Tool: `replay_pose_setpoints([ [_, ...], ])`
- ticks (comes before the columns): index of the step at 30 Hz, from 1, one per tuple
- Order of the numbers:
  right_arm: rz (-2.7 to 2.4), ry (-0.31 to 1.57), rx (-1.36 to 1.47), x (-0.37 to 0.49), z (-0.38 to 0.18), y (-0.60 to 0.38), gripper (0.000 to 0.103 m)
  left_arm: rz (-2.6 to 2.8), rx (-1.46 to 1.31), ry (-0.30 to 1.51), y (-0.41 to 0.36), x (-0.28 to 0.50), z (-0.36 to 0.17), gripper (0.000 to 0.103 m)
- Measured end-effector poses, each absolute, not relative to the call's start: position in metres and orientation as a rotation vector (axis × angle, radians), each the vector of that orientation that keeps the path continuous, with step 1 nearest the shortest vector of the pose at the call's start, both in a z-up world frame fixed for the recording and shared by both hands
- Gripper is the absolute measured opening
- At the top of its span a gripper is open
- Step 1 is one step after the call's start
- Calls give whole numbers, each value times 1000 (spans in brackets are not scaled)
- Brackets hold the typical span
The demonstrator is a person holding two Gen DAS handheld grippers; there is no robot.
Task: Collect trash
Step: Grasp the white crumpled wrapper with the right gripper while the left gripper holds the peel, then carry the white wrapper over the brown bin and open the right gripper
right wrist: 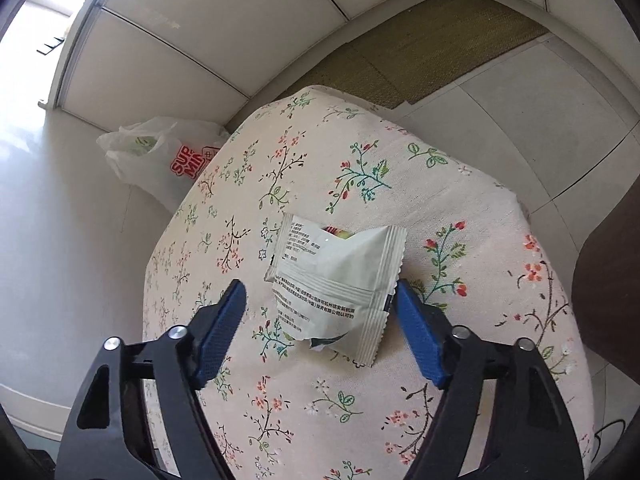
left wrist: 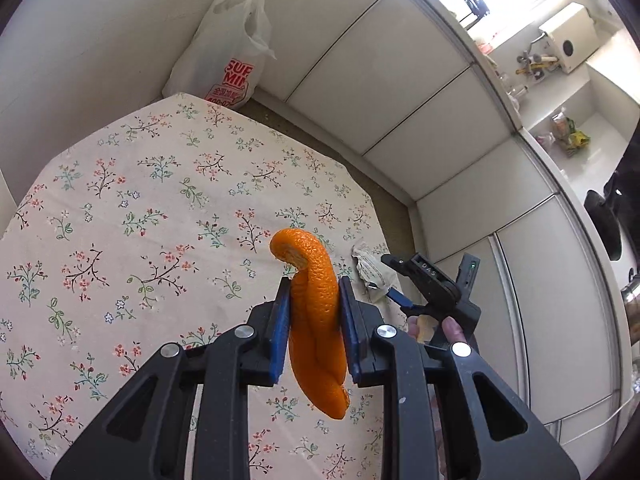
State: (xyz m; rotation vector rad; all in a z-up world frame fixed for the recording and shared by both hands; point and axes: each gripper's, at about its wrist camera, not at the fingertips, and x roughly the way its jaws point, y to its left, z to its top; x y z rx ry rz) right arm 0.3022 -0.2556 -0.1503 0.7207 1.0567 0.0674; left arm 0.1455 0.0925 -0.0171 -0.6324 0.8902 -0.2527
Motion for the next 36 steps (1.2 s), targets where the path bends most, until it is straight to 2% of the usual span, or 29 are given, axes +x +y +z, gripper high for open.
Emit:
replay_pose_setpoints([
  [3, 78, 1042, 724, 303, -154, -251, 55, -250, -641, 895, 96, 147, -20, 23],
  [5, 89, 1065, 728, 304, -158, -247, 29, -246, -647, 893, 97, 147, -22, 23],
  [8, 89, 1059, 681, 302, -156, -240, 20, -242, -644, 894, 97, 148, -22, 23],
  [20, 52, 993, 464, 295, -113, -213, 4, -211, -675, 890, 106, 150, -26, 23],
  [36, -8, 787, 258, 244, -9, -230, 4, -195, -680, 870, 107, 148, -24, 23],
])
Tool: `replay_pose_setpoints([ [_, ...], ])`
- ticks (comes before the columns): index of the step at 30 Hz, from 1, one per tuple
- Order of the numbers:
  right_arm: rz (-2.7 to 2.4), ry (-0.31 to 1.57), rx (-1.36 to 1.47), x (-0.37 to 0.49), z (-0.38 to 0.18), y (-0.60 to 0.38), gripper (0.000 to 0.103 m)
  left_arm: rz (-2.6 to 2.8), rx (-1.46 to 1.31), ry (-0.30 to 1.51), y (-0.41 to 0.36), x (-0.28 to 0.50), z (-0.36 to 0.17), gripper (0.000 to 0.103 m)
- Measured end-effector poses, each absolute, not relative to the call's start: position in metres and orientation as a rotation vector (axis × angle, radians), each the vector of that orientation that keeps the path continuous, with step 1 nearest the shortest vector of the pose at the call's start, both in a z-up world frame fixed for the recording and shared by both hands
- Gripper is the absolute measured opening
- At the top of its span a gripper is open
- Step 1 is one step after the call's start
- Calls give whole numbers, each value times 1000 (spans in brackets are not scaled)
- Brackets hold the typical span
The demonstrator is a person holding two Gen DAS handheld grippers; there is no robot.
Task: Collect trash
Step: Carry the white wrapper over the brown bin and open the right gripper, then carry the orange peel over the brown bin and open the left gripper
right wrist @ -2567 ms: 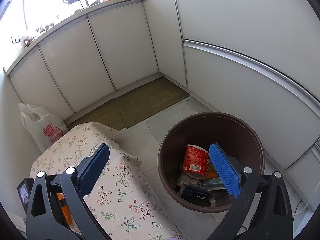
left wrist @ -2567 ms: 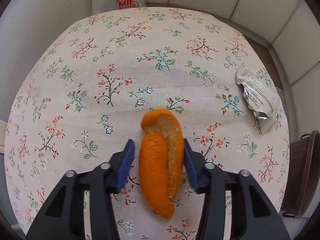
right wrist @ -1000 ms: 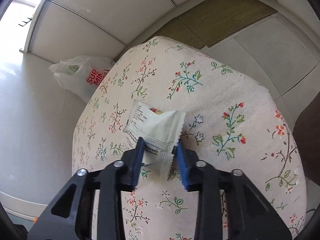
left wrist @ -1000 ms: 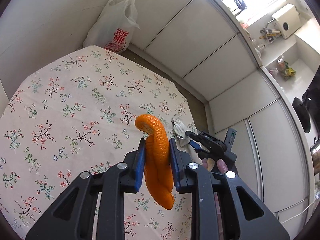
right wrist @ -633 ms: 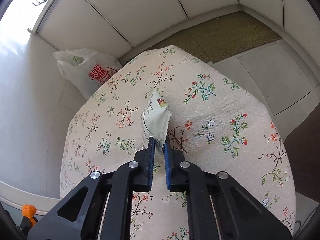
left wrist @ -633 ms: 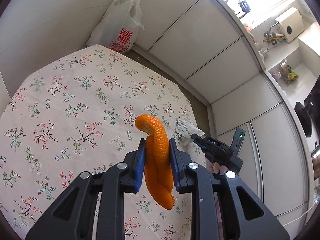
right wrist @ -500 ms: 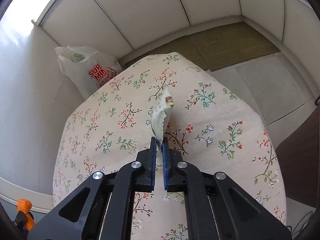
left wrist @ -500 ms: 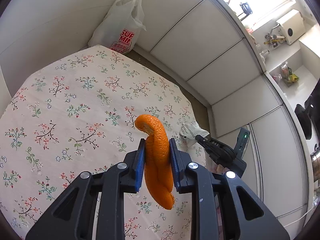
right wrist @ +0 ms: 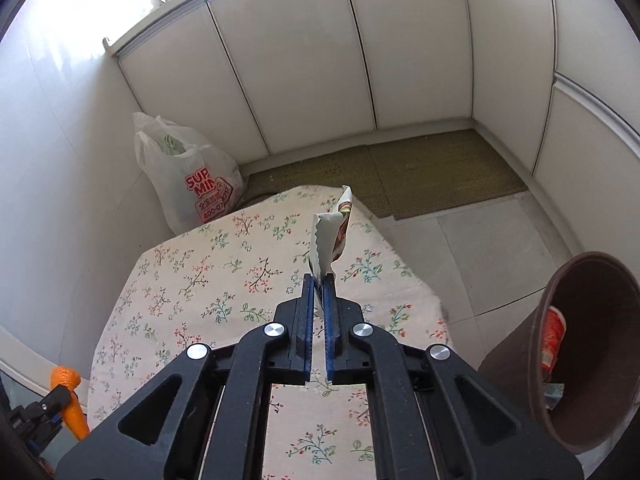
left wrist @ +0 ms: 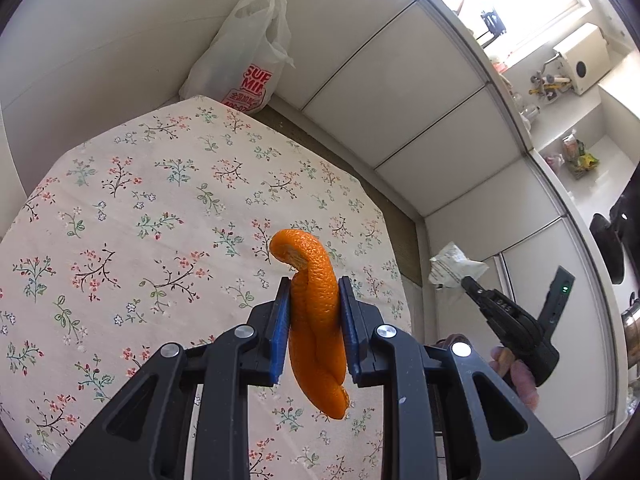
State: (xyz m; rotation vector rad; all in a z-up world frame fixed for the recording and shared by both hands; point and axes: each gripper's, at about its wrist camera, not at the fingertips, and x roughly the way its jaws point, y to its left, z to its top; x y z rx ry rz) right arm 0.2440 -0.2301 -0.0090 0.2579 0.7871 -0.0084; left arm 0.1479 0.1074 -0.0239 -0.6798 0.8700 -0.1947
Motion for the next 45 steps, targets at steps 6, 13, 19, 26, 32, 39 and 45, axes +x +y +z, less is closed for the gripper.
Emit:
replay_pose_setpoints([
  [6, -95, 676, 222, 202, 34, -271, 4, -185, -670, 858, 104, 145, -22, 23],
  [13, -290, 585, 150, 144, 52, -333, 4, -174, -627, 840, 96, 139, -17, 23],
  [19, -414, 600, 170, 109, 34, -379, 8, -163, -550, 847, 76, 140, -21, 23],
  [26, -530, 541, 246, 57, 22, -423, 71, -217, -477, 843, 37, 129, -17, 23],
  [32, -758, 491, 198, 14, 17, -457, 96, -326, -447, 814, -27, 129, 8, 23],
  [39, -870, 479, 296, -15, 18, -495, 96, -525, -398, 807, -157, 145, 60, 23],
  [45, -915, 476, 327, -22, 19, -511, 96, -681, -252, 802, -285, 146, 87, 24],
])
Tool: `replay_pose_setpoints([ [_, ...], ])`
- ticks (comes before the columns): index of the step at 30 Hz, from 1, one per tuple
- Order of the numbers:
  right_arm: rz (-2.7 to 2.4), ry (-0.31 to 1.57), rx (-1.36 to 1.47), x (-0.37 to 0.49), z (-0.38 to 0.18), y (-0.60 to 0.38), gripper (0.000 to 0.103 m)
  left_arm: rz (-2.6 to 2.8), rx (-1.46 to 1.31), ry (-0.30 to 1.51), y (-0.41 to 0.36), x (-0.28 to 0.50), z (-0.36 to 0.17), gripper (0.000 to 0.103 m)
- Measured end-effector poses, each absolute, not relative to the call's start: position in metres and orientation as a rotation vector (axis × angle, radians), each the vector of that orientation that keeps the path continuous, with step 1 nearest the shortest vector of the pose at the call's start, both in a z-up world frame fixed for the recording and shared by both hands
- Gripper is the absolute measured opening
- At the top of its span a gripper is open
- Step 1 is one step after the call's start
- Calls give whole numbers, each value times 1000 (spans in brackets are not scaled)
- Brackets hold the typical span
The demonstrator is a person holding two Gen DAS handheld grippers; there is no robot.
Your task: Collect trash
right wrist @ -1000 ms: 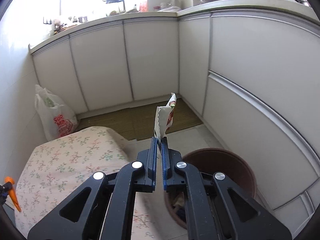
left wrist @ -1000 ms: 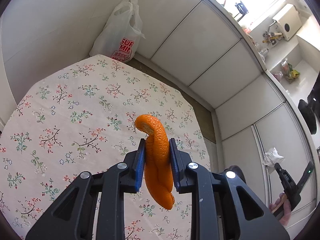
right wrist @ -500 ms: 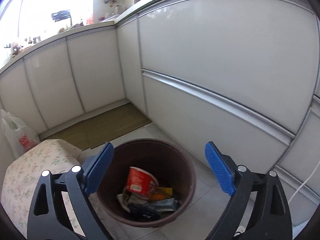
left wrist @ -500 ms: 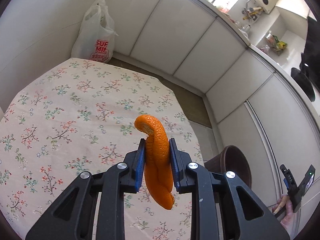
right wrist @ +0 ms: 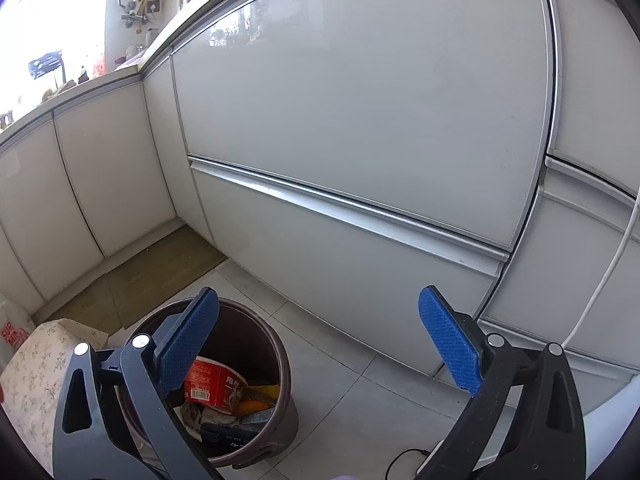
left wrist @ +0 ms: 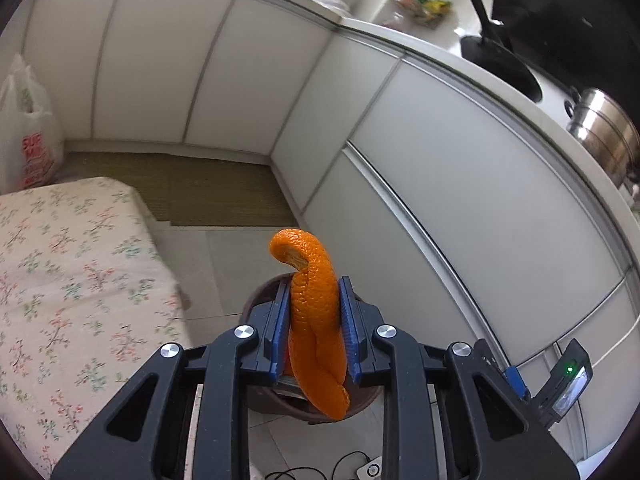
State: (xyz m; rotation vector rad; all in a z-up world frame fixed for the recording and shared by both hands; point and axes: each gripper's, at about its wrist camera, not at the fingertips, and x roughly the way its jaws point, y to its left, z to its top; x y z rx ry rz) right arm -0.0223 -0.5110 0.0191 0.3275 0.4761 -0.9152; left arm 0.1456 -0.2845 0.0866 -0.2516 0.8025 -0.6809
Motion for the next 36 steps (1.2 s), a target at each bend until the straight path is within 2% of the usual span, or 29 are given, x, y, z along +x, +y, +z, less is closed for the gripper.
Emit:
replay_pose_setpoints([
  [4, -958, 487, 425, -31, 15, -528, 96, -758, -201, 837, -349, 147, 85, 27],
  [6, -977, 471, 474, -40, 14, -536, 96, -789, -167, 831, -372, 148, 86, 45],
  [7, -984, 464, 491, -43, 14, -538, 96, -790, -145, 823, -380, 148, 88, 61],
  [13, -980, 436, 528, -53, 16, -538, 96, -716, -41, 739, -392, 134, 103, 91],
  [19, -930, 387, 491, -55, 32, -514, 96, -588, 22, 628, -365, 109, 112, 96],
  [25, -916, 278, 361, -66, 61, -457, 96, -320, 91, 327, -297, 49, 131, 96],
  [29, -828, 201, 320, -72, 68, -410, 96, -296, 21, 473, -244, 41, 126, 96],
  [33, -702, 269, 294, -65, 58, -365, 96, -169, 68, 362, -197, 17, 119, 96],
  [36, -600, 332, 224, -54, 44, -326, 96, -90, 104, 347, -163, 4, 109, 96],
])
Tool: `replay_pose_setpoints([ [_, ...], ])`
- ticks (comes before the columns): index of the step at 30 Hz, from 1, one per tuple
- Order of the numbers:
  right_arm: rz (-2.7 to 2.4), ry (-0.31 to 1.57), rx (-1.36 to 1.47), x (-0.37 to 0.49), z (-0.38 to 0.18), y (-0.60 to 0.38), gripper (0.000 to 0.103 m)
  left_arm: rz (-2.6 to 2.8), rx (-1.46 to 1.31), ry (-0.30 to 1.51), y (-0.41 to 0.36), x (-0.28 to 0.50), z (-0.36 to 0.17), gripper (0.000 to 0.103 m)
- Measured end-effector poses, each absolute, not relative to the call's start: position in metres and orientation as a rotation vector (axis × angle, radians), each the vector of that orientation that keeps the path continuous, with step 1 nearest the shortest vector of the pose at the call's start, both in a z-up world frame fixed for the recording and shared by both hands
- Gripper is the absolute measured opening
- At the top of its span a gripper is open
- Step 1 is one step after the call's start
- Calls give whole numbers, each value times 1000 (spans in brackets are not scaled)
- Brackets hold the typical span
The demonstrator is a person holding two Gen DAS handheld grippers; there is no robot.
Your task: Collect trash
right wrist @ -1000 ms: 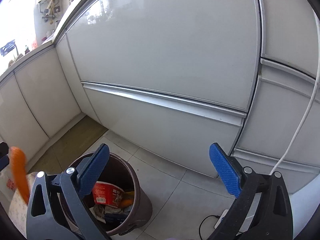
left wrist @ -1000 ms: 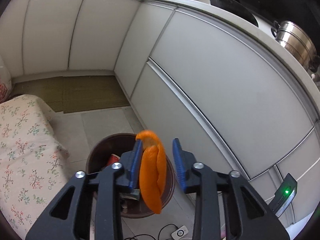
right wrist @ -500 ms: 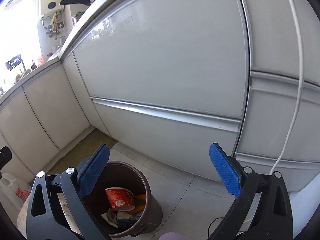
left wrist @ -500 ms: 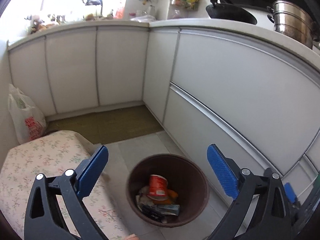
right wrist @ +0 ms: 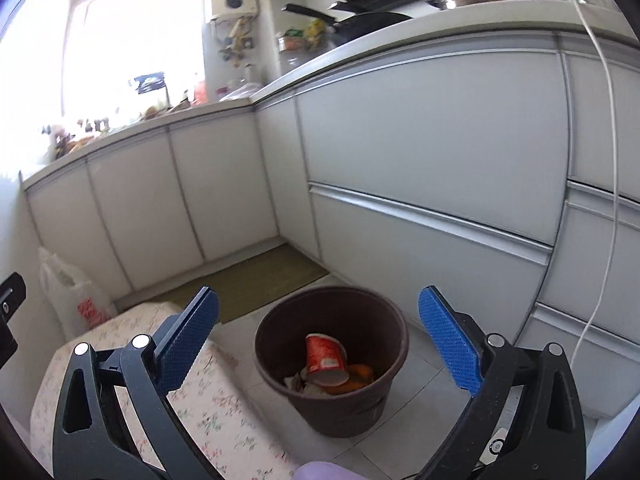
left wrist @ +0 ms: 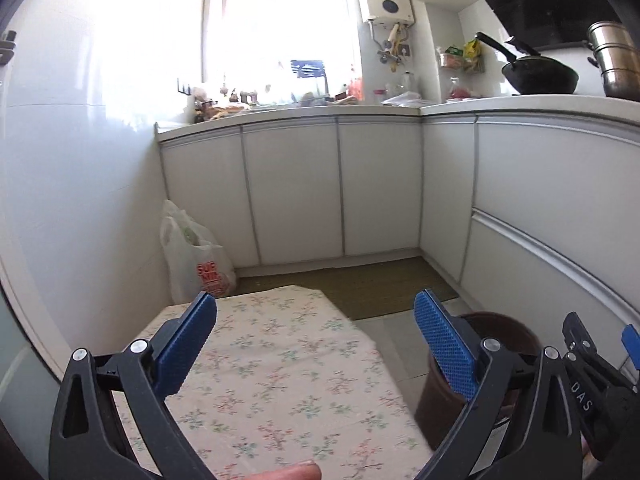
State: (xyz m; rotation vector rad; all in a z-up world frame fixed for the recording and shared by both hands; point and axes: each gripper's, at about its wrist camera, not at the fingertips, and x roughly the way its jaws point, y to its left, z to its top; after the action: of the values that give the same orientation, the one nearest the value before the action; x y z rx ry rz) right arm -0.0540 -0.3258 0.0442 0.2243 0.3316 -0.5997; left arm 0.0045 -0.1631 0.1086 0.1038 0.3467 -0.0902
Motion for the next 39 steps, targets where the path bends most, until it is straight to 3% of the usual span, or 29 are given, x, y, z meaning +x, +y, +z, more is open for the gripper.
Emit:
replay_pose_setpoints([
  [12, -477, 297, -43, -32, 20, -216, 96, 2, -99, 557, -56, 19, 27, 96],
  [39, -445, 342, -62, -18, 12, -209, 96, -22, -112, 616, -53, 26, 15, 96],
])
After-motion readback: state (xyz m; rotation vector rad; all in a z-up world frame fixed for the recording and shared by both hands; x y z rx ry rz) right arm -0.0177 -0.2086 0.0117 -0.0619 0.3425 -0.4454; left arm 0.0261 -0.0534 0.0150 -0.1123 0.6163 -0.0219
